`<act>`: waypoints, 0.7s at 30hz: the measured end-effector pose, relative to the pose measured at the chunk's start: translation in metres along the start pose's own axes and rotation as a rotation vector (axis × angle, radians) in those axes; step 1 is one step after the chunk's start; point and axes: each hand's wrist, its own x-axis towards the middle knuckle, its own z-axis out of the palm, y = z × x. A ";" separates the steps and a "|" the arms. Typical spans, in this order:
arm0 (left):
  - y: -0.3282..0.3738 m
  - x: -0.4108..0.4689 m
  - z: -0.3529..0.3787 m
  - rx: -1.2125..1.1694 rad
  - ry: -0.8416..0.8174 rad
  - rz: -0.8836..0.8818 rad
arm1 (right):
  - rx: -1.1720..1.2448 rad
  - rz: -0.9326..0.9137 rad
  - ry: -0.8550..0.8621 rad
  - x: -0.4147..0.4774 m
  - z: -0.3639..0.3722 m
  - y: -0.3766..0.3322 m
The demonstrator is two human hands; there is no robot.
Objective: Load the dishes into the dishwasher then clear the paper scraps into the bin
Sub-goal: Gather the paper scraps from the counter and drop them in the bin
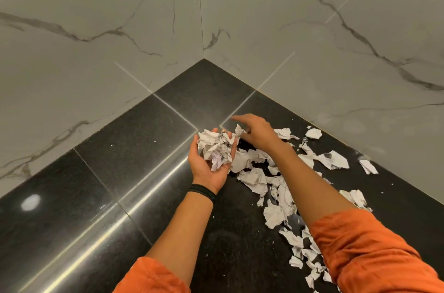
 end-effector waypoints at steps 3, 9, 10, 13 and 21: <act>0.002 -0.006 -0.004 0.018 0.016 0.027 | -0.237 -0.004 -0.153 0.005 0.007 -0.005; 0.007 -0.021 -0.013 0.014 0.019 0.030 | 0.065 0.188 0.241 -0.022 0.008 -0.001; 0.007 -0.024 -0.013 0.020 0.019 0.030 | 0.179 0.207 0.324 -0.031 0.005 -0.004; 0.003 -0.040 -0.011 0.047 0.020 0.050 | 0.474 0.156 0.430 -0.065 -0.009 -0.035; -0.015 -0.070 -0.016 0.063 0.035 0.057 | 0.695 -0.124 0.311 -0.141 0.013 -0.122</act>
